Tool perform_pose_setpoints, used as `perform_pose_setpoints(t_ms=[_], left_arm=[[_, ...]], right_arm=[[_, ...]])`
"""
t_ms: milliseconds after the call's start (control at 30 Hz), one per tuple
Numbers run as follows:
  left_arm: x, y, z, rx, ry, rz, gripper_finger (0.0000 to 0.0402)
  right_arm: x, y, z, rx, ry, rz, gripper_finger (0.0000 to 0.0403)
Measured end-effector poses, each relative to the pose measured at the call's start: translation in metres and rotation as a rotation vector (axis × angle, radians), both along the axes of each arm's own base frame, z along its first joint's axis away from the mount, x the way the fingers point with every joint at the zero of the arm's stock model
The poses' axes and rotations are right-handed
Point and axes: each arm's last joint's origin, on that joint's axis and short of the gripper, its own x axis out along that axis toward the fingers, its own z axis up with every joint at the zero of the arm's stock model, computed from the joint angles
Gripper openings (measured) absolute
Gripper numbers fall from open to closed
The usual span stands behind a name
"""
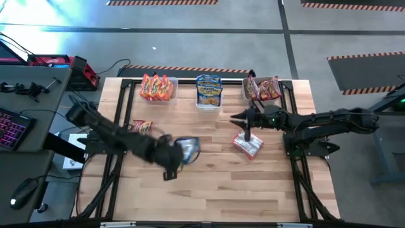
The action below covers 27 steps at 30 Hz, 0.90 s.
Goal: Sort Maruchan noodles
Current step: Put the blue noodle pack into the white bin
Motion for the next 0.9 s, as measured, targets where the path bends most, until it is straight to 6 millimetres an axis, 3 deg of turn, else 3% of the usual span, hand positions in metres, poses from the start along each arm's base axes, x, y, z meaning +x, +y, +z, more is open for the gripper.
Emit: perform_pose_setpoints(t_ms=[167,333,567,900], left_arm=[[0.027,0.036,0.022,-0.176,-0.18,-0.267,0.0011],[0.042,0.074,0.013,-0.364,-0.324,-0.391,0.001],[0.053,0.115,-0.003,-0.527,-0.462,-0.407,0.001],[0.055,0.15,0.005,-0.611,-0.56,-0.369,0.001]], right_arm=[[0.008,0.025,0.015,-0.048,-0.04,0.13,0.0173],[0.014,0.042,0.032,-0.062,-0.064,0.208,0.0242],[0.025,0.052,0.056,-0.059,0.042,0.277,0.0252],[0.078,0.053,0.092,-0.109,0.308,0.364,0.0252]])
